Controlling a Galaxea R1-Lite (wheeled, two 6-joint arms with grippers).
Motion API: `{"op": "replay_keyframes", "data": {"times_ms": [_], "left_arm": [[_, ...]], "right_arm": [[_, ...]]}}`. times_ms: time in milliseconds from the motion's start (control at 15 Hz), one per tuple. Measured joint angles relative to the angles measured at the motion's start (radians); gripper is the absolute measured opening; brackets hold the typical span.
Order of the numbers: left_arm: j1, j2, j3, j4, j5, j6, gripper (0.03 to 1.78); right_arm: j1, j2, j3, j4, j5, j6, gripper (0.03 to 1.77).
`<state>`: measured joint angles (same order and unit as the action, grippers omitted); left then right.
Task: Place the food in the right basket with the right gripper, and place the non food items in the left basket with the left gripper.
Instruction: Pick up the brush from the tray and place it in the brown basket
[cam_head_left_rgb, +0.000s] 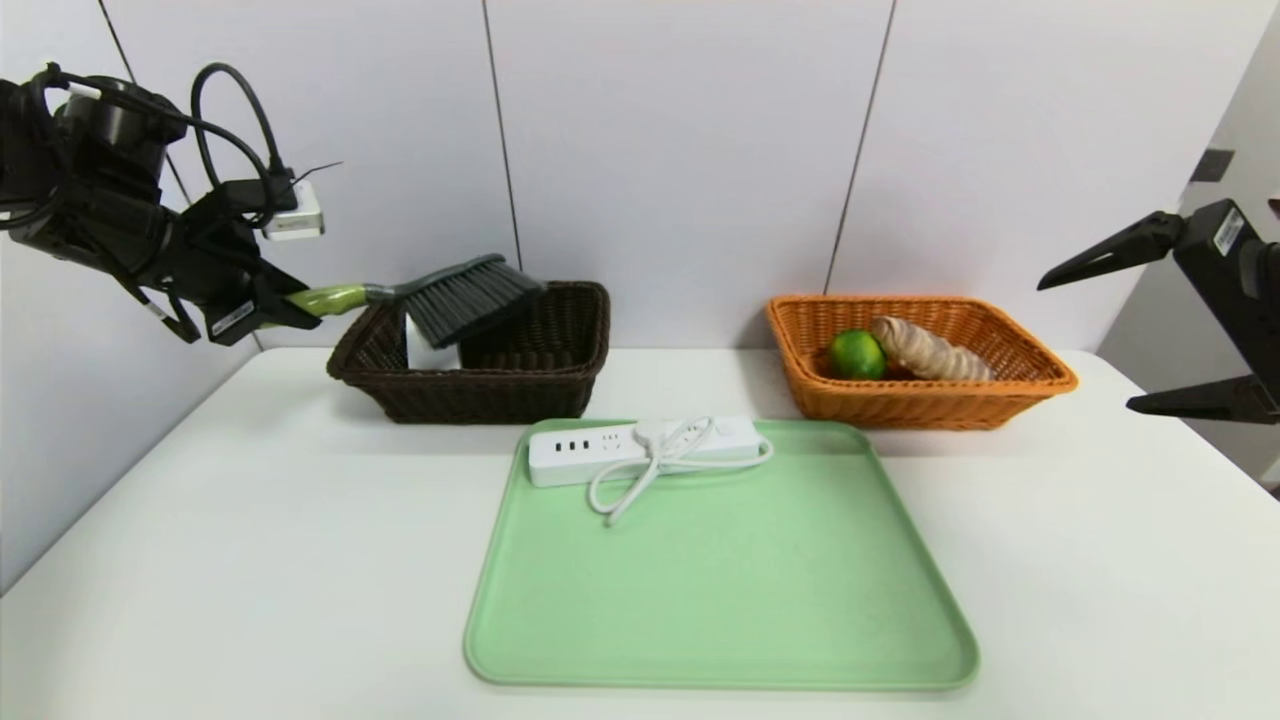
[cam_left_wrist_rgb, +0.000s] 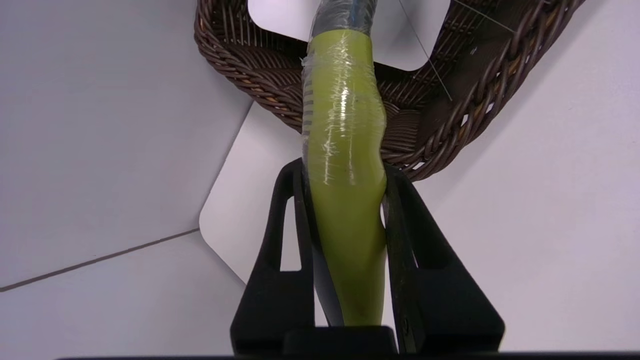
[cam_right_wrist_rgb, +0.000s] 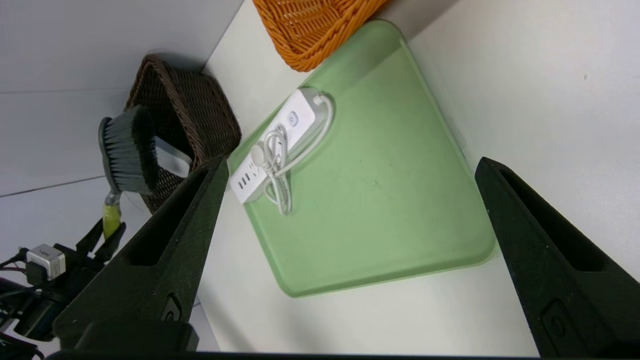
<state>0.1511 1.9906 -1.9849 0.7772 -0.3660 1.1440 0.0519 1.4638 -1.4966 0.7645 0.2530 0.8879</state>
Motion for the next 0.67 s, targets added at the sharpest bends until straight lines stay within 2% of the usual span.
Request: {"op": "replay_keyframes", "data": {"times_ms": [133, 267, 667], "left_arm": [[-0.011, 0.003, 0.000, -0.002, 0.002, 0.044, 0.42], [-0.040, 0.008, -0.001, -0.020, 0.035, 0.082, 0.42], [-0.098, 0.040, -0.002, -0.103, 0.083, 0.087, 0.42]], "right_arm": [[0.000, -0.002, 0.011, 0.000, 0.000, 0.000, 1.71], [0.000, -0.007, 0.022, 0.001, 0.000, 0.000, 1.71], [-0.006, -0.020, 0.033, 0.000, -0.001, 0.018, 1.71]]}}
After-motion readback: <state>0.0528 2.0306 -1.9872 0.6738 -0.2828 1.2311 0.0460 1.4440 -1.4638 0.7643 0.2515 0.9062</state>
